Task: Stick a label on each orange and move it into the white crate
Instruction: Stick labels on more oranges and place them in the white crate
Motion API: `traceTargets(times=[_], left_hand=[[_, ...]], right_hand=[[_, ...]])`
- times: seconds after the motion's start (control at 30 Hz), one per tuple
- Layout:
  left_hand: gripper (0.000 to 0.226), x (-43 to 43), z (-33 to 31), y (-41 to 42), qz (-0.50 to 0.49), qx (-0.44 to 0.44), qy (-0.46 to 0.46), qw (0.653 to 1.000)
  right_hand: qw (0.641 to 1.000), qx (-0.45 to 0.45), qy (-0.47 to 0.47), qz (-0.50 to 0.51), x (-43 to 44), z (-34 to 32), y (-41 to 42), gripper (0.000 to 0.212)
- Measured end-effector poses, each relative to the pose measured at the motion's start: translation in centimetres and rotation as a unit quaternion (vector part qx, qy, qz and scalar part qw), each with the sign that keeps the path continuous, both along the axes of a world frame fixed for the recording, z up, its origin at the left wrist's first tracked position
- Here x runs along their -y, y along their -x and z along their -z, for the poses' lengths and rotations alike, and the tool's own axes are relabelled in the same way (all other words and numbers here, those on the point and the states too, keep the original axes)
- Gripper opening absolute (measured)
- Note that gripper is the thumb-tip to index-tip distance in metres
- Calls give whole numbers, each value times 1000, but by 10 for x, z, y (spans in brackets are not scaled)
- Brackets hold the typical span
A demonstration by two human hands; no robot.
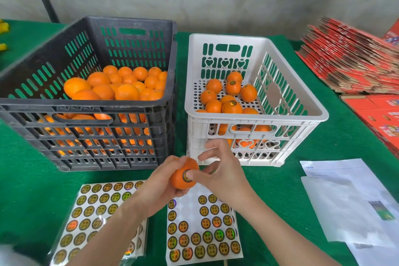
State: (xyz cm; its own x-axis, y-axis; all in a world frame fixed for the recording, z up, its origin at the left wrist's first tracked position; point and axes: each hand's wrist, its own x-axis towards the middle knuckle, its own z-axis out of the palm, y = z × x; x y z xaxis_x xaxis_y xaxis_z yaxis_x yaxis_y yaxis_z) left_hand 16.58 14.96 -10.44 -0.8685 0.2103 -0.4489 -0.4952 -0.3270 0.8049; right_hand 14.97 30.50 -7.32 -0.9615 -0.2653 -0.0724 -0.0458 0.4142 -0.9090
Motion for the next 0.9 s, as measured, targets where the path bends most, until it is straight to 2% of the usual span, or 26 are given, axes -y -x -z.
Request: traceTargets(times=[0.07,0.13,0.2,0.3,0.33,0.4,0.43,0.5,0.57,0.6,0.67,0.7,0.77,0.8,0.9], left_hand=[[56,-2,-2,-1,-9,22,-31,999],[61,-4,-5,0,-21,29,-40,999],[61,-5,-10,0,-22,20,-37,999],[56,-9,-20,-3,-5,-27,-11,1000],[58,-11,-26,-5,2,-51,21,998],[64,-11,-47,-3,23,-136,141,980],[72,-8,-61,1,28,-197,218,955],[74,3,-90,16,-3,-335,339,879],[55,21,-114,42,-83,-424,433,791],[42,32,-122,57,-132,-433,481,750],[20,55,-129,85,-190,-389,589,682],[17,66,-126,98,-188,-349,641,657],[19,84,-114,113,-150,-273,704,638],[20,88,-108,115,-140,-250,714,639],[22,91,-102,118,-150,-246,713,639]], right_hand=[[989,94,113,21,-5,-1,5,36],[982,99,159,27,-10,-1,5,22],[992,31,118,-13,-12,0,-1,24],[991,-87,-31,-100,-5,0,-12,61],[982,-143,-59,-106,-1,-1,-14,63],[969,-230,-37,-82,3,-10,-13,58],[963,-263,-11,-66,3,-19,-9,56],[948,-315,33,-36,0,-40,6,53],[950,-306,57,-5,-7,-66,35,55],[960,-276,45,14,-11,-76,55,59],[973,-223,-51,32,-25,-88,105,64],[974,-191,-115,29,-34,-91,132,64],[960,-92,-263,-8,-51,-85,178,61],[934,-42,-353,-40,-59,-78,194,60],[808,39,-573,-133,-73,-58,213,56]])
